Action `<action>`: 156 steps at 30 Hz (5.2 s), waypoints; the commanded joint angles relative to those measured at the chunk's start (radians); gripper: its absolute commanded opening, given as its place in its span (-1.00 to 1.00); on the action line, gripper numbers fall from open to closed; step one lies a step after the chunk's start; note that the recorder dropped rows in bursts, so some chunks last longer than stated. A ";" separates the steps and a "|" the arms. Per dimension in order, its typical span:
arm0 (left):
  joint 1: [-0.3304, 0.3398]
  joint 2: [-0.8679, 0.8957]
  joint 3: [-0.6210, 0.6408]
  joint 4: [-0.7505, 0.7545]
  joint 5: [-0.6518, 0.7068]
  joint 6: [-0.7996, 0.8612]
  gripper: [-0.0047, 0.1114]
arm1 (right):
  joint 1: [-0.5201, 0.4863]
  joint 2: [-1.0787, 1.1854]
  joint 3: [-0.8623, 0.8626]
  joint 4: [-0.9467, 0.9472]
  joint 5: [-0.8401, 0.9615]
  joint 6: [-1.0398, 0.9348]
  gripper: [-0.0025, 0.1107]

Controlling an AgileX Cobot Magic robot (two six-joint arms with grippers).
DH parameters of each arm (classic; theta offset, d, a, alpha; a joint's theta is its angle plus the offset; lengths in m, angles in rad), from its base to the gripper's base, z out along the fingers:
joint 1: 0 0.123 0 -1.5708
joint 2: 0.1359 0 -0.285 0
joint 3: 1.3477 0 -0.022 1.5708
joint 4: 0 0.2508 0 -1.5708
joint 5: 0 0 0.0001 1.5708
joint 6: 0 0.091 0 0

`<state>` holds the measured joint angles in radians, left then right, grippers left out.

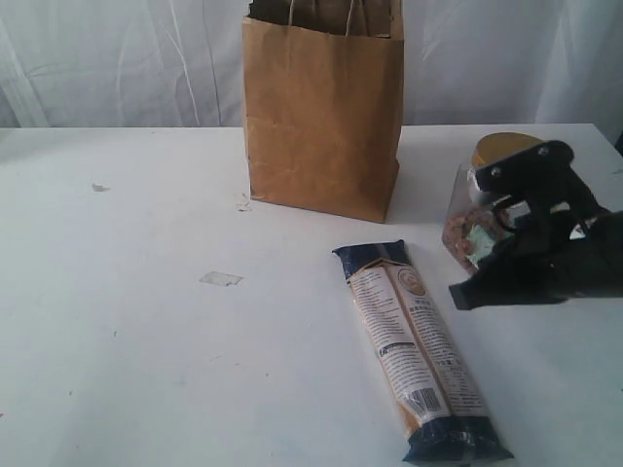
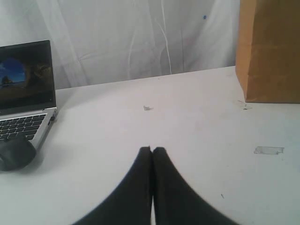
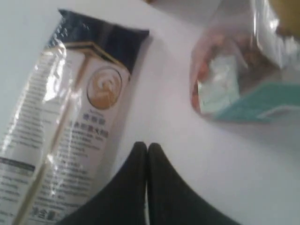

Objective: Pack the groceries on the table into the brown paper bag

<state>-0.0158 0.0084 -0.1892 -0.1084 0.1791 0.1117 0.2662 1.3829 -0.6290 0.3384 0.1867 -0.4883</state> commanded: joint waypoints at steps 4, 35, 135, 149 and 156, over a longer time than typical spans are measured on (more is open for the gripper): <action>-0.006 -0.008 0.003 -0.002 0.001 -0.002 -0.92 | -0.069 0.010 0.084 -0.015 -0.127 0.051 -0.77; -0.006 -0.008 0.003 -0.002 0.001 -0.002 -0.92 | -0.078 0.209 0.178 -0.024 -0.734 0.065 0.88; -0.006 -0.008 0.003 -0.002 0.001 -0.002 -0.92 | -0.088 -0.420 -0.224 0.099 -0.318 0.318 -0.96; -0.006 -0.008 0.003 -0.002 0.001 -0.002 -0.92 | -0.088 -0.129 -0.731 0.060 0.143 0.221 -0.96; -0.006 -0.008 0.003 -0.002 0.001 -0.002 -0.92 | -0.149 0.125 -1.080 0.050 0.542 0.210 -0.96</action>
<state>-0.0158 0.0084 -0.1892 -0.1084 0.1791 0.1117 0.1446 1.4398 -1.6371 0.3981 0.6274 -0.2574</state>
